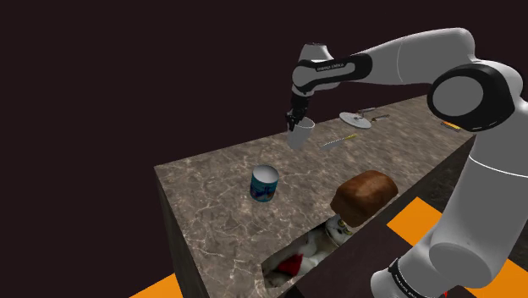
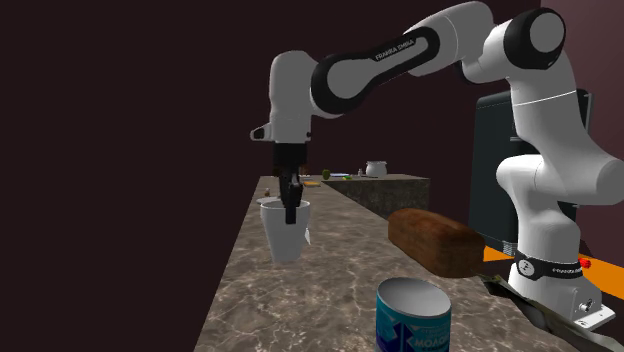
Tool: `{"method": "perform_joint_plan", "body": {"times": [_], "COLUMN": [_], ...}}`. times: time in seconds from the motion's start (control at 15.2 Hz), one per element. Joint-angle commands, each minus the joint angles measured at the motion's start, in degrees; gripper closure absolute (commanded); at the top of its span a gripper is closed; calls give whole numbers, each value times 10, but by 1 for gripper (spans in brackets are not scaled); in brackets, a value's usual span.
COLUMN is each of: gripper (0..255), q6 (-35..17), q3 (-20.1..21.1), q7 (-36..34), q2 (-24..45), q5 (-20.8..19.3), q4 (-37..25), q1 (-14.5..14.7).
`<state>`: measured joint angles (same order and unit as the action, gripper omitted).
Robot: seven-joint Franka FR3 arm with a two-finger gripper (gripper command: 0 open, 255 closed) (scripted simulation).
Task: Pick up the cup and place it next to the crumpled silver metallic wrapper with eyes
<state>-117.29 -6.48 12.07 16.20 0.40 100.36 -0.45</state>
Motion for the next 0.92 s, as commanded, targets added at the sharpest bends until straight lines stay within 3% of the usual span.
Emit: {"method": "perform_joint_plan", "body": {"times": [0.0, 0.86], "gripper": [255, 255], "q6": [13, 107], "q3": [0, -1], "q7": [0, 0], "q2": [-6, -25], "q5": [-1, -3], "q4": [-7, -82], "q1": [0, 0]}}
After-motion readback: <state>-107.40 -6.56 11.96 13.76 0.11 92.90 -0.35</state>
